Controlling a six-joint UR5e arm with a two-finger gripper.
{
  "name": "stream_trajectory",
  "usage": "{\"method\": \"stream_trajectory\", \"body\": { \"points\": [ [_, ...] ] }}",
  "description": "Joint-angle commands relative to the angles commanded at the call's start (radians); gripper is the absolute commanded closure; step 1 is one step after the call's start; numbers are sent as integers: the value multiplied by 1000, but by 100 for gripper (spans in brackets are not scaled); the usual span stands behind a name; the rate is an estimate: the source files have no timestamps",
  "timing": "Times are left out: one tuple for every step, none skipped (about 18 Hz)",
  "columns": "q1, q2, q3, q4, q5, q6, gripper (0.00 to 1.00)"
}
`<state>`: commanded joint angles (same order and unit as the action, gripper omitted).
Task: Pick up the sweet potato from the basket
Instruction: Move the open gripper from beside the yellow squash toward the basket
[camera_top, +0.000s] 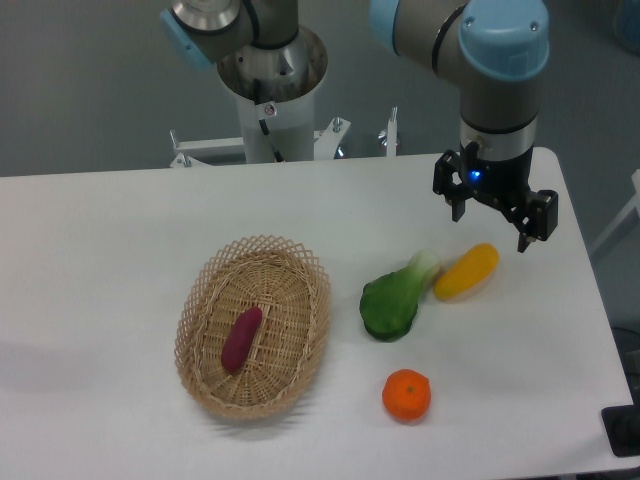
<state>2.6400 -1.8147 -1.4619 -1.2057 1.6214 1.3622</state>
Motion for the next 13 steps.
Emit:
{"method": "stream_trajectory", "body": {
  "points": [
    [-2, 2, -3, 0, 2, 0, 0],
    [-3, 2, -6, 2, -2, -2, 0],
    [-5, 6, -6, -2, 3, -5, 0],
    [-8, 15, -9, -3, 8, -14, 0],
    [-9, 20, -21, -3, 0, -24, 0],
    [-12, 21, -38, 0, -5, -38, 0],
    [-20, 21, -58, 9, -6, -50, 0],
    [-23, 23, -75, 20, -6, -64, 0],
    [-29, 25, -90, 38, -9, -99, 0],
    [-46, 25, -101, 60, -17, -168, 0],
    [-58, 25, -115, 70, -23, -255, 0],
    [-69, 23, -124, 74, -26, -331, 0],
    [-83, 20, -126, 77, -29, -386, 0]
  ]
}}
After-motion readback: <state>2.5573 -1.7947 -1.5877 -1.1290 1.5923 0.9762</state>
